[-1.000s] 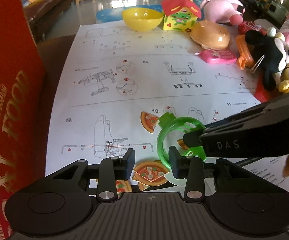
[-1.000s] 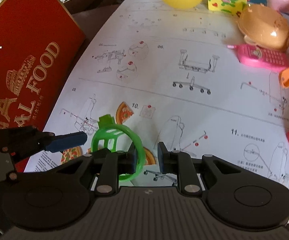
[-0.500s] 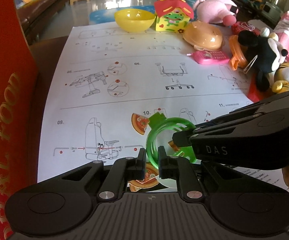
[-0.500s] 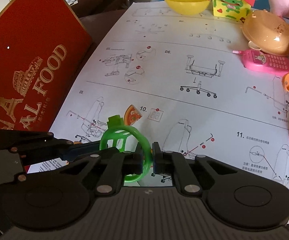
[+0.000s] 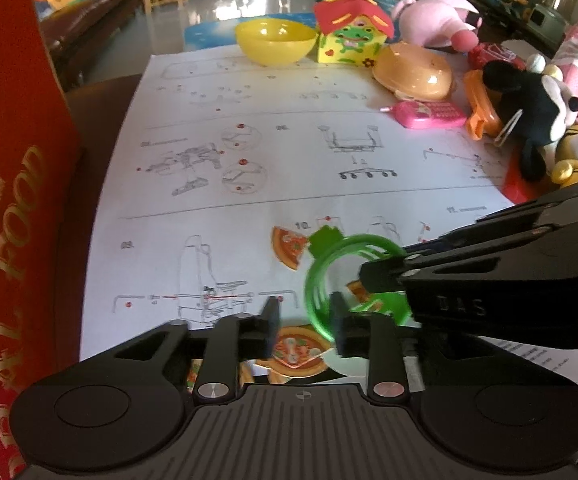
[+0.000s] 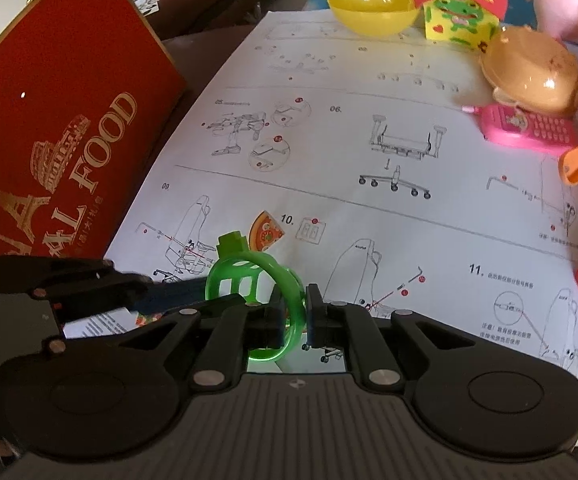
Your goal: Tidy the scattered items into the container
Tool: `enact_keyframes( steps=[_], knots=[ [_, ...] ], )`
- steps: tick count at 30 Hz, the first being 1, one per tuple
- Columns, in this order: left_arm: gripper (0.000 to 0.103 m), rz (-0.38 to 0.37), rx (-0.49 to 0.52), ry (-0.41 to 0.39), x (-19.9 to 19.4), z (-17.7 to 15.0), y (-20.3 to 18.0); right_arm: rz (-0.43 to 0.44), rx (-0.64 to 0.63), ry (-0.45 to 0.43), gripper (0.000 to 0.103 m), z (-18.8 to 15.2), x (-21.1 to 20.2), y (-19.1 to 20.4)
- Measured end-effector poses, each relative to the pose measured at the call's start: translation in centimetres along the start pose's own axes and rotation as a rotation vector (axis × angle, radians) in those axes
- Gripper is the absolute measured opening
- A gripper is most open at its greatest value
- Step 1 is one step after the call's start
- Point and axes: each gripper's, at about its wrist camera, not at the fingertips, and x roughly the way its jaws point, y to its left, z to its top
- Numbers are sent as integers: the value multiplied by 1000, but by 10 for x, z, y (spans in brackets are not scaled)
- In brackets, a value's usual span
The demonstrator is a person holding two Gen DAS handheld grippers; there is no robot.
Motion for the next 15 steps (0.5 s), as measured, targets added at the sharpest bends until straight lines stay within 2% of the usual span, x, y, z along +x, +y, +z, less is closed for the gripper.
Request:
enact_keyframes(
  steps=[1, 3, 4, 15],
  knots=[
    [28, -7, -3, 1, 0, 0, 1, -3, -10, -4, 11, 0, -1, 1],
    [11, -29, 3, 0, -2, -1, 0, -3, -14, -7, 11, -1, -1, 2],
    [7, -35, 7, -2, -3, -1, -2, 1, -9, -7, 11, -1, -1, 2],
    [5, -25, 28, -79, -27, 3, -15, -4, 9, -61, 10, -3, -19, -4]
  ],
)
